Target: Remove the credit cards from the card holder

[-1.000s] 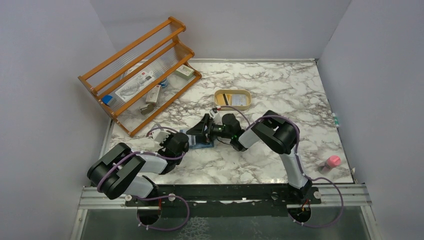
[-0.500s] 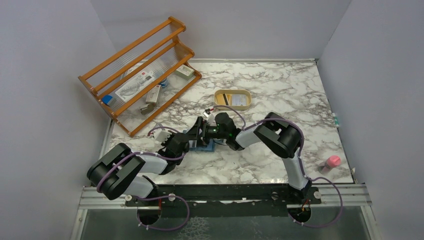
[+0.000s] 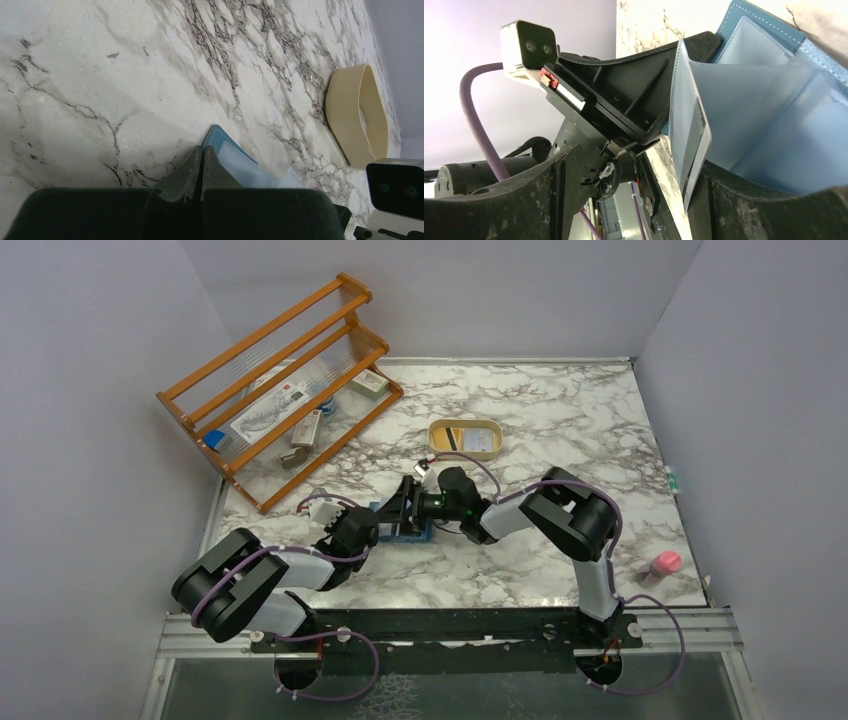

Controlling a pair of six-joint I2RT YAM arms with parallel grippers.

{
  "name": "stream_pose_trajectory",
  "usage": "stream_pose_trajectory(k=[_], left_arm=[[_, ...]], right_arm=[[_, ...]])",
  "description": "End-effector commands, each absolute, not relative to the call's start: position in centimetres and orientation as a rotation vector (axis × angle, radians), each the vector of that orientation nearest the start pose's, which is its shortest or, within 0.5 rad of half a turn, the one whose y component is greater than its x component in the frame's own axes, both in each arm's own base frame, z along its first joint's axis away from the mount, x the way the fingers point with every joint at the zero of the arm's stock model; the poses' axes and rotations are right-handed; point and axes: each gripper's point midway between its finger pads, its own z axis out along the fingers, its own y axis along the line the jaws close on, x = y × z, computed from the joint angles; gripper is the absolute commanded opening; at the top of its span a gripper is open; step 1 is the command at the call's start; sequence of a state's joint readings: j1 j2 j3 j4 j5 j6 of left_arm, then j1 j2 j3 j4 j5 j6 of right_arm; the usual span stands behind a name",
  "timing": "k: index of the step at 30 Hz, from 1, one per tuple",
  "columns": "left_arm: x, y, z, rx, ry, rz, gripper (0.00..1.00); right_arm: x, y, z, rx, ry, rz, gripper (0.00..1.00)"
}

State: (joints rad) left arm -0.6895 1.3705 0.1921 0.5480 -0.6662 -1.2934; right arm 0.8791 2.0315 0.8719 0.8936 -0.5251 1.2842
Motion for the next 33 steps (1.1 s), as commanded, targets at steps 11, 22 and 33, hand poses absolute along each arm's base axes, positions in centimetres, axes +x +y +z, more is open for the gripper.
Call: stream_pose_trajectory(k=[11, 22, 33], left_arm=[[25.0, -12.0, -2.0, -0.908, 2.034, -0.359, 0.0], [25.1, -12.3, -2.1, -0.901, 2.043, -0.358, 0.0], [25.1, -12.2, -2.0, -0.897, 2.044, -0.358, 0.0]], right_arm=[[21.4, 43.4, 7.0, -0.093, 2.375, 1.668, 0.67], [21.6, 39.9, 1.6, -0.064, 2.547, 1.379, 0.58], [21.5, 38.0, -0.2, -0.029, 2.597, 1.314, 0.4]])
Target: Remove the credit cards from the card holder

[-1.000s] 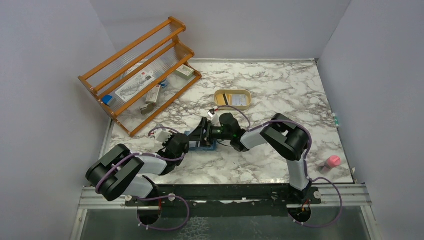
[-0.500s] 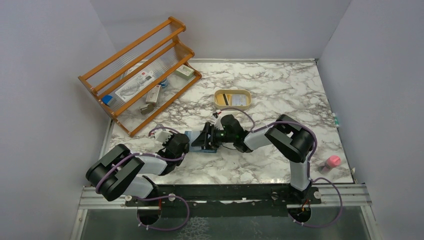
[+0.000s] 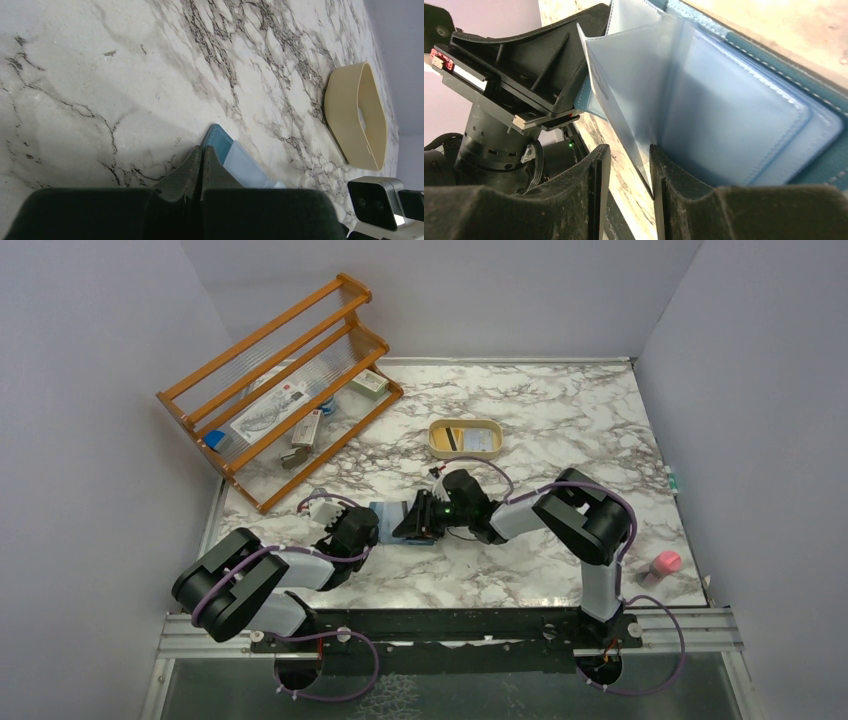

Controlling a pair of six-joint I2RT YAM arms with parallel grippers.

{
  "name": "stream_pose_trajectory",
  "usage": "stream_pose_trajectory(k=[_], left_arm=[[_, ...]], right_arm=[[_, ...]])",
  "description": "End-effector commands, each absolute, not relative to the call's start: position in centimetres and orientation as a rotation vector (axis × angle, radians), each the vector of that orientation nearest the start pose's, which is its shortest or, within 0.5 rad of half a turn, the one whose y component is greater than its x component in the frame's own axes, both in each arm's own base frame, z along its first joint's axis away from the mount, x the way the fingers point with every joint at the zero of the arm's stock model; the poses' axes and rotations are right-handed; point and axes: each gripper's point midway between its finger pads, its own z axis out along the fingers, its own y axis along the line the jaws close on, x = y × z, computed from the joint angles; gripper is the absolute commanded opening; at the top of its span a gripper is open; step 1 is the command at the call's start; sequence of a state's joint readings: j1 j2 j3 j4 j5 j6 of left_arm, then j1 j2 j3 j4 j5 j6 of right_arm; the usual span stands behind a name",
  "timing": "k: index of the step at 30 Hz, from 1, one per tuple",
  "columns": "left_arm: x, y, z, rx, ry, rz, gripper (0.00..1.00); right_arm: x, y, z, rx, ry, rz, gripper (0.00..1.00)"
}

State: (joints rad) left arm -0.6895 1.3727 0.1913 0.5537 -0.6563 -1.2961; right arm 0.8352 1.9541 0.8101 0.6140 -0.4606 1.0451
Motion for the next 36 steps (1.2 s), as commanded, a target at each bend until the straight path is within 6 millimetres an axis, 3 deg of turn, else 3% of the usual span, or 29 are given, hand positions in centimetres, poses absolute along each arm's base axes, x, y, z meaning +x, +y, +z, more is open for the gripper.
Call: stream_pose_trajectory(k=[1, 7, 11, 21, 25, 30, 36], left_arm=[[25.1, -12.3, -2.0, -0.897, 2.044, -0.358, 0.0], [25.1, -12.3, -2.1, -0.894, 2.047, -0.357, 0.0], [25.1, -12.3, -2.2, -0.896, 2.05, -0.353, 0.0], [25.0, -12.2, -2.2, -0.895, 2.05, -0.353, 0.0], [25.0, -12.2, -2.3, -0.895, 2.051, -0.351, 0.0], [25.0, -12.2, -2.3, -0.896, 2.051, -0.351, 0.0], [25.0, -12.2, -2.2, -0.896, 2.05, -0.35, 0.0]], right_arm=[[21.5, 37.7, -0.2, -0.027, 2.6, 1.308, 0.41], [21.7, 36.4, -0.1, -0.032, 2.604, 1.284, 0.47], [21.9, 36.2, 0.0, -0.039, 2.601, 1.271, 0.28], [21.9, 36.6, -0.6, -0.056, 2.608, 1.301, 0.13], [21.7, 36.6, -0.6, -0.063, 2.609, 1.321, 0.01], [21.7, 36.1, 0.8, -0.097, 2.584, 1.345, 0.01], [23.2, 33.1, 3.6, -0.097, 2.528, 1.284, 0.01]])
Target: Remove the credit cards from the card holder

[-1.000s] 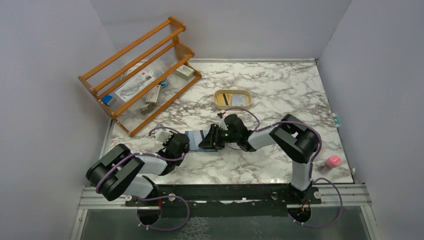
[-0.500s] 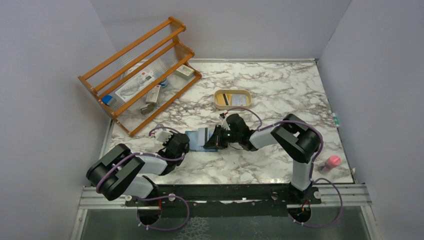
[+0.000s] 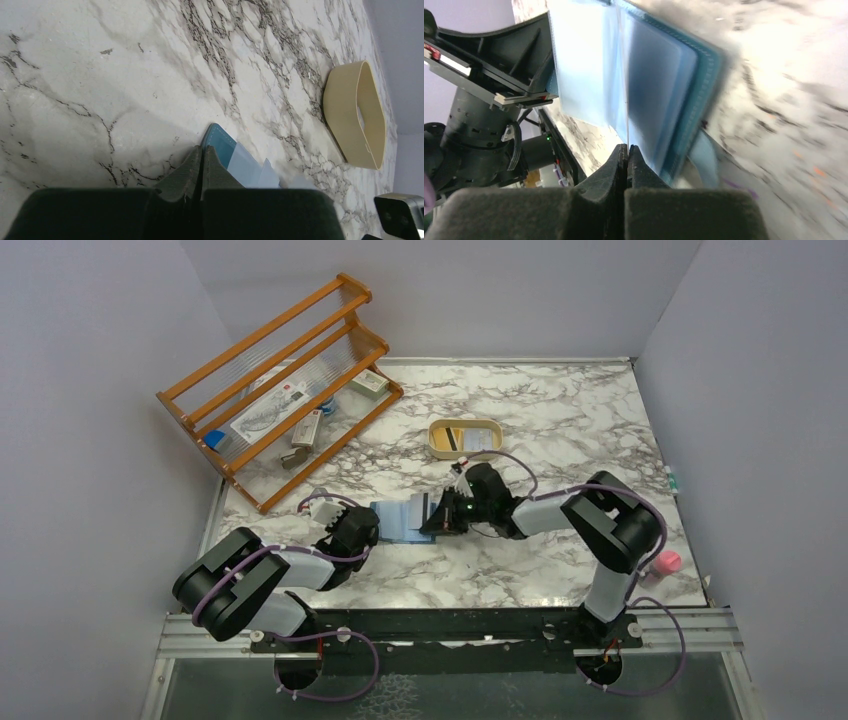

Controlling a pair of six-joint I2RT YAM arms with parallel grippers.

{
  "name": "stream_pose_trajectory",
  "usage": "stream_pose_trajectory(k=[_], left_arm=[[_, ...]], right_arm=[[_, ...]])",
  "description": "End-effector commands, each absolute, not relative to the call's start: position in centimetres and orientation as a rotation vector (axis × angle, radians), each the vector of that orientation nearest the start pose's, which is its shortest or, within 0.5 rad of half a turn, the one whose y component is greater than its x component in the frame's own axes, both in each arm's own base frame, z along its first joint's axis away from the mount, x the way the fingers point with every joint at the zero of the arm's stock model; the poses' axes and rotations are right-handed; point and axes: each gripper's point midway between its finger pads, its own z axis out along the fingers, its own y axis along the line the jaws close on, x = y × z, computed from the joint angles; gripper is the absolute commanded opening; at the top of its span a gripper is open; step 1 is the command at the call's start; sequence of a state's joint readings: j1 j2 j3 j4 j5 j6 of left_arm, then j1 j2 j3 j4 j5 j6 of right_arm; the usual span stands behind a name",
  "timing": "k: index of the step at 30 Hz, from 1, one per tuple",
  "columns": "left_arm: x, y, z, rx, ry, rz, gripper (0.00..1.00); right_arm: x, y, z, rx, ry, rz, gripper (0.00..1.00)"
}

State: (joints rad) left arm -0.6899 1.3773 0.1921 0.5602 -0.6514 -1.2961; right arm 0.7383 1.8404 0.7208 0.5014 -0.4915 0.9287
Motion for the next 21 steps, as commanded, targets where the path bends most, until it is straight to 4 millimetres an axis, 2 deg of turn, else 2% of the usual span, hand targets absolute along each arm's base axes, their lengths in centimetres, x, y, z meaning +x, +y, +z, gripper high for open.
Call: stream_pose_trajectory(k=[1, 8, 11, 16, 21], left_arm=[[25.0, -12.2, -2.3, -0.895, 2.05, -0.35, 0.0], [25.0, -12.1, -2.2, -0.895, 2.047, -0.351, 0.0], [25.0, -12.1, -2.1, -0.893, 2.047, -0.352, 0.0], [24.9, -12.1, -2.0, -0.889, 2.046, -0.359, 0.0], [24.9, -12.0, -1.8, -0.882, 2.039, -0.357, 0.0]], right_arm=[[23.5, 32.6, 4.1, -0.098, 2.518, 1.276, 0.01], [27.7, 29.8, 9.1, -0.101, 2.385, 1.209, 0.01], [29.8, 28.6, 10.4, -0.082, 2.342, 1.187, 0.01], [32.9, 26.3, 11.0, -0.045, 2.316, 1.168, 0.01], [35.5, 24.4, 10.3, -0.018, 2.319, 1.14, 0.01]])
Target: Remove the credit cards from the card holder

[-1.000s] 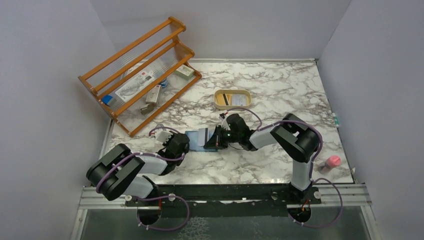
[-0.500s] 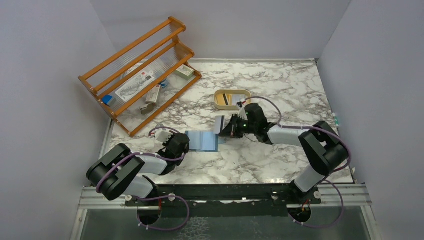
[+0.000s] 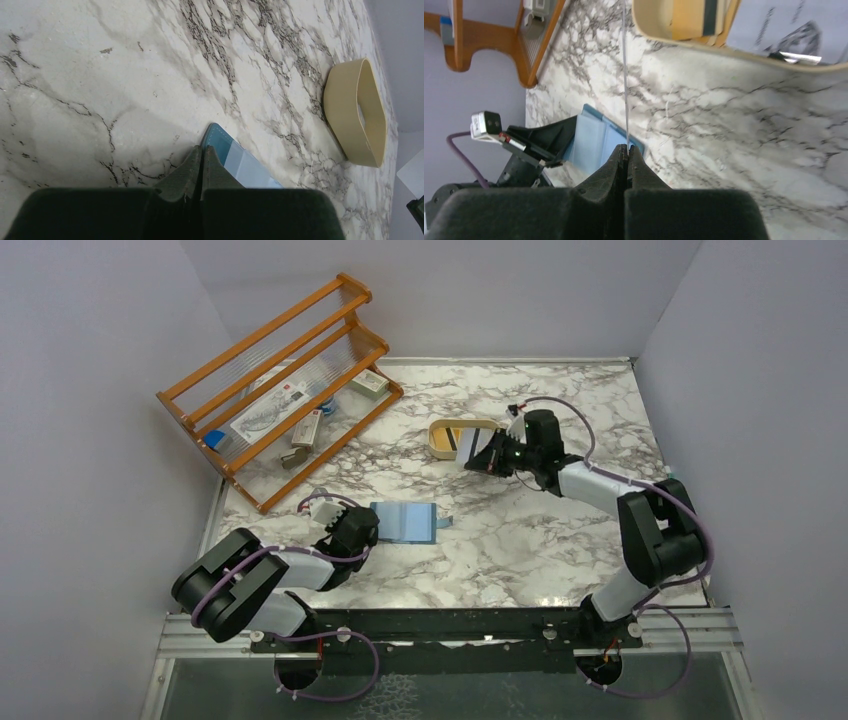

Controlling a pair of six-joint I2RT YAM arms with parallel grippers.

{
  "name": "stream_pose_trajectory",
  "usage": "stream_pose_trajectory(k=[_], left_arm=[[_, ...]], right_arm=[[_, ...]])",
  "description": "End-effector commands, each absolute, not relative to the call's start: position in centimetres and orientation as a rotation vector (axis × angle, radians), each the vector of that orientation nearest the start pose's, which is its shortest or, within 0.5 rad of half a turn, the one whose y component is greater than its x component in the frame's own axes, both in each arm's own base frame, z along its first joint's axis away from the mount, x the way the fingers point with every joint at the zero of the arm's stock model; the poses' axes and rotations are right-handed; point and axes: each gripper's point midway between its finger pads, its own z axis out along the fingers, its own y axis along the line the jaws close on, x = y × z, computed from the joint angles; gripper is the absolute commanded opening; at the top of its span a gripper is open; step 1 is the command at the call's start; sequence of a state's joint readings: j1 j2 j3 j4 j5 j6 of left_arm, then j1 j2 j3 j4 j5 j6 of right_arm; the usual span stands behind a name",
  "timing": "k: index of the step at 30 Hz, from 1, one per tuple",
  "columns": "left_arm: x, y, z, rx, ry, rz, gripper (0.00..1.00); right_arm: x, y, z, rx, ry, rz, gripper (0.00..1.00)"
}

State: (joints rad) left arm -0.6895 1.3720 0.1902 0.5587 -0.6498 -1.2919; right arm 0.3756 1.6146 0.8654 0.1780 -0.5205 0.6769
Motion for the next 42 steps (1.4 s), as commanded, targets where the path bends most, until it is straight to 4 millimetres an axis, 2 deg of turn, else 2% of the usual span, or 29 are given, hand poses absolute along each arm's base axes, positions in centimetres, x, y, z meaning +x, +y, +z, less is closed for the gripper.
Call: stream_pose_trajectory(k=[1, 6, 14, 27, 32, 42], left_arm=[[25.0, -12.0, -1.8, -0.881, 2.039, -0.356, 0.0], [25.0, -12.1, -1.9, -0.877, 2.045, -0.353, 0.0], [25.1, -12.2, -2.1, -0.869, 2.054, -0.344, 0.0], [25.2, -12.3, -2.2, -0.865, 2.059, -0.337, 0.0], [25.2, -12.3, -2.2, -0.864, 2.06, -0.337, 0.0], [25.2, -12.3, -2.1, -0.861, 2.058, -0.34, 0.0]], right_arm=[[35.9, 24.0, 10.0, -0.01, 2.323, 1.139, 0.01], [37.6, 23.2, 8.5, 0.012, 2.347, 1.137, 0.01], [38.5, 23.4, 6.5, 0.033, 2.374, 1.144, 0.01], [42.3, 20.8, 8.3, 0.089, 2.301, 1.164, 0.01], [42.9, 20.8, 8.0, 0.091, 2.304, 1.194, 0.01], [42.6, 21.1, 7.3, 0.076, 2.339, 1.227, 0.01]])
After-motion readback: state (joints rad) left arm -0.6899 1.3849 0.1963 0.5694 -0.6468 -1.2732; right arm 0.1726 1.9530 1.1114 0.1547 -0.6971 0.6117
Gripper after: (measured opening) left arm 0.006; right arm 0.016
